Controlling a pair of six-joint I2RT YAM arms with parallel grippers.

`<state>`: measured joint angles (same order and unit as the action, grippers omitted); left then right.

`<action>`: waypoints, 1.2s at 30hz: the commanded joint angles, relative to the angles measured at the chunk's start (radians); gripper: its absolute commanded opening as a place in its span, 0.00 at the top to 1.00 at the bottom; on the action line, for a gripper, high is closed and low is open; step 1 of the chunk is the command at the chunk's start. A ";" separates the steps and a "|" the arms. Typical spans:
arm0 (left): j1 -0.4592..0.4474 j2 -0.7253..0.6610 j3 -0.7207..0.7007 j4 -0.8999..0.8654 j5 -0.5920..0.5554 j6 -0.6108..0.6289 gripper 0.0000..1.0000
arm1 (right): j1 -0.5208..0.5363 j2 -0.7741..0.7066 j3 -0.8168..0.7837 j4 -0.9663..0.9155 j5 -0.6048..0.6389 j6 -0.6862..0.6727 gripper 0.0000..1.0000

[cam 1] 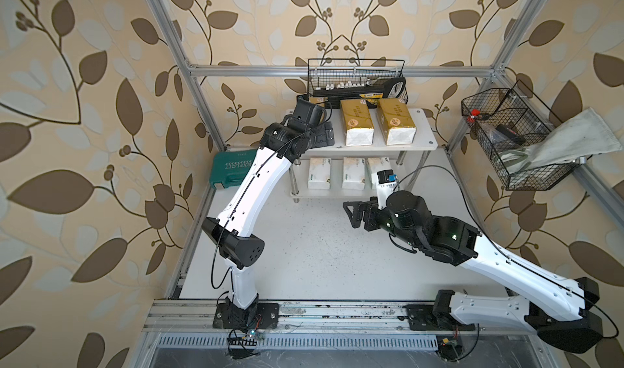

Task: Place the tissue boxes on the shelf by color
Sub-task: Place a box of tissues on the shelf, then reset both arms

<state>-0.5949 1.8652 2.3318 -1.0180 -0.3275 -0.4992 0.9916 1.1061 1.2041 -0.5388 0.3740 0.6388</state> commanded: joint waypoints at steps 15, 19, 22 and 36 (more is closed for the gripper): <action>0.006 -0.175 -0.124 0.065 0.035 0.018 0.01 | -0.002 -0.020 -0.002 -0.026 0.011 0.006 0.01; 0.007 -0.218 -0.144 0.077 0.055 0.018 0.01 | -0.003 -0.026 -0.003 -0.034 0.020 0.002 0.01; 0.007 -0.245 -0.149 0.079 0.068 0.018 0.01 | -0.002 -0.031 -0.002 -0.042 0.029 -0.001 0.01; 0.006 -0.534 -0.405 0.094 -0.031 0.090 0.01 | -0.260 -0.217 -0.029 -0.208 0.181 -0.134 0.01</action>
<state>-0.5949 1.4071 1.9884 -0.9489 -0.2844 -0.4576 0.8265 0.9382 1.2026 -0.6861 0.5106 0.5579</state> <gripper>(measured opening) 0.990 0.990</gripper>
